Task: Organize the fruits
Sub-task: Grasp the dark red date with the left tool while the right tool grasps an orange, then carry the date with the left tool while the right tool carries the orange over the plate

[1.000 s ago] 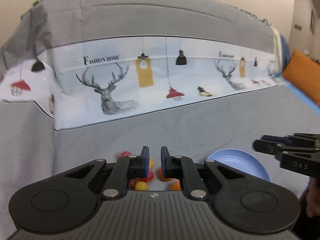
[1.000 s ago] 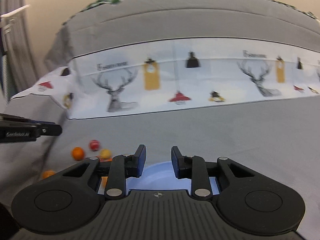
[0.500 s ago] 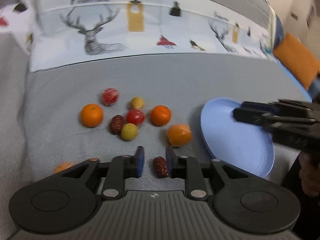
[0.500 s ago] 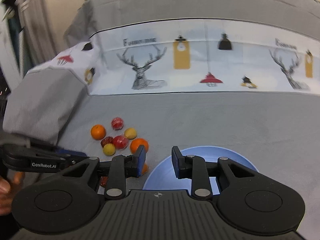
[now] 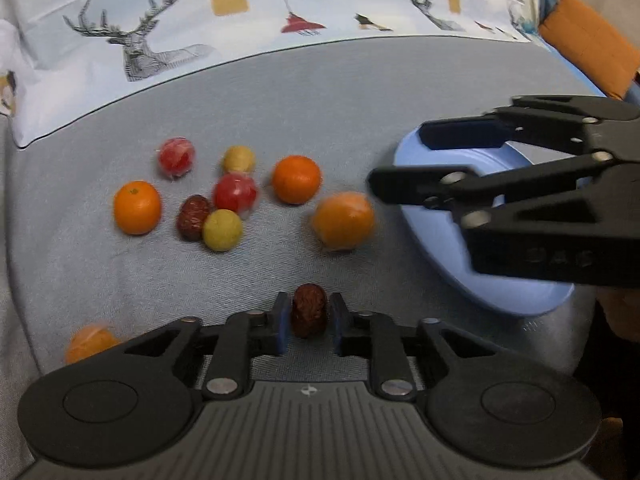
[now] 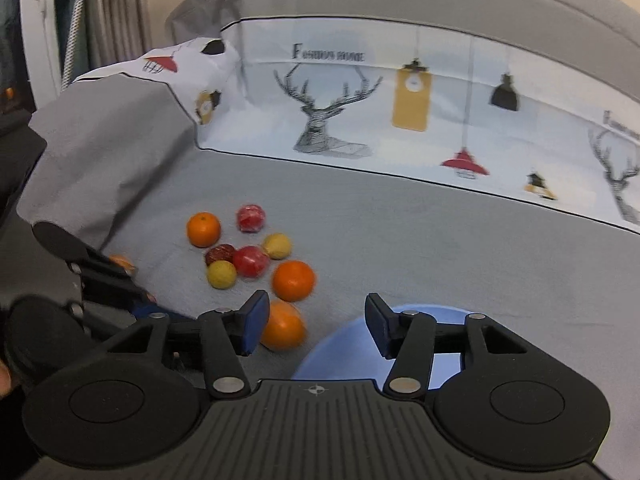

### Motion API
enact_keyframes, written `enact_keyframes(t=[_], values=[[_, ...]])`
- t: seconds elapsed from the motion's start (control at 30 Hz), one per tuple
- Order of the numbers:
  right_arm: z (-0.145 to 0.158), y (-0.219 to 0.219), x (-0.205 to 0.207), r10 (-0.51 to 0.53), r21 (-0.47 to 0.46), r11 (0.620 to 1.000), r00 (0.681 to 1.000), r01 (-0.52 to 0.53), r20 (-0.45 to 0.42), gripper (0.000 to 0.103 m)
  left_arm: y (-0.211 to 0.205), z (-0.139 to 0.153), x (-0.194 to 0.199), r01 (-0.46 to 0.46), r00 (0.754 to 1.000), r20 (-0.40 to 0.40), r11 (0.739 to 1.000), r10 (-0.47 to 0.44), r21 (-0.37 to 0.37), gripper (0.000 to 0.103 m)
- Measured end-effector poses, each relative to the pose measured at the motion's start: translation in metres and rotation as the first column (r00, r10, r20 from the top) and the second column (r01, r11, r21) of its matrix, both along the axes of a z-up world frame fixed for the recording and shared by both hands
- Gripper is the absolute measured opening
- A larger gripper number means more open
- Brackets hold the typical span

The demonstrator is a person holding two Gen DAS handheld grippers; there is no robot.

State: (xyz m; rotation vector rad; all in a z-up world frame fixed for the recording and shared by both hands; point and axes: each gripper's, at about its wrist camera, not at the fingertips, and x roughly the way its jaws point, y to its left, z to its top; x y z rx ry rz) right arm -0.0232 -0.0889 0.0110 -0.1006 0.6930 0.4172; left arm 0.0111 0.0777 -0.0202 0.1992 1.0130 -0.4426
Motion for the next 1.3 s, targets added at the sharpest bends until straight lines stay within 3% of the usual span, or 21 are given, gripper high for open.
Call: enact_keyframes(t=[0.13,0.23,0.43,0.47,0.5,0.6,0.73,0.87,0.9,0.97,1.1,1.17,1.2,1.3], values=[[-0.014,0.019,0.017,0.079,-0.018,0.997,0.996,-0.080,-0.050,0.059,0.012,0.009,0.000,-0.075,0.997,0.036,0.997,0.075,-0.007,0.021],[-0.023,0.025,0.032,0.053,-0.017,0.998,0.995,-0.055,-0.085,0.060,0.020,0.017,-0.004,-0.138,0.987,0.085,0.990,0.137,0.008,0.021],[-0.038,0.037,0.030,0.100,-0.095,0.989,0.990,-0.109,-0.104,0.059,0.031,0.039,-0.013,-0.275,0.940,0.220,0.961,0.263,0.026,0.021],[-0.039,0.040,0.027,0.121,-0.124,0.983,0.988,-0.133,-0.100,0.056,0.032,0.043,-0.016,-0.291,0.930,0.244,0.956,0.277,0.024,0.021],[-0.041,0.043,0.023,0.139,-0.161,0.975,0.986,-0.153,-0.092,0.041,0.033,0.047,-0.019,-0.306,0.918,0.271,0.952,0.290,0.019,0.021],[-0.037,0.045,0.014,0.162,-0.192,0.966,0.985,-0.170,-0.055,0.039,0.038,0.059,-0.030,-0.339,0.883,0.340,0.941,0.324,-0.014,0.021],[-0.011,0.028,0.000,0.150,-0.117,0.982,0.989,-0.150,-0.001,0.039,0.044,0.070,-0.041,-0.365,0.851,0.377,0.928,0.366,-0.077,0.021],[0.027,-0.008,-0.019,0.082,-0.045,0.996,0.994,-0.079,0.069,0.039,0.016,0.066,-0.042,-0.378,0.864,0.371,0.925,0.341,0.030,0.021],[0.035,-0.024,-0.025,0.048,-0.010,0.999,0.995,-0.047,0.082,0.039,0.006,0.066,-0.042,-0.378,0.867,0.360,0.925,0.344,0.027,0.021],[0.043,-0.056,-0.037,-0.034,0.049,0.998,0.994,0.030,0.099,0.039,-0.011,0.066,-0.042,-0.404,0.861,0.316,0.913,0.398,-0.050,0.021],[0.029,-0.115,-0.061,-0.227,0.137,0.967,0.970,0.214,0.083,0.039,-0.047,0.063,-0.043,-0.524,0.797,0.248,0.835,0.551,-0.169,0.021],[0.026,-0.137,-0.069,-0.287,0.191,0.944,0.956,0.271,0.063,0.039,-0.057,0.060,-0.062,-0.577,0.755,0.209,0.781,0.622,-0.239,0.021],[0.029,-0.145,-0.073,-0.292,0.230,0.936,0.953,0.267,0.079,0.039,-0.064,0.056,-0.072,-0.579,0.754,0.205,0.778,0.625,-0.242,0.021],[0.030,-0.153,-0.079,-0.264,0.259,0.938,0.958,0.229,0.109,0.039,-0.087,0.045,-0.100,-0.546,0.791,0.253,0.830,0.557,-0.119,0.021]])
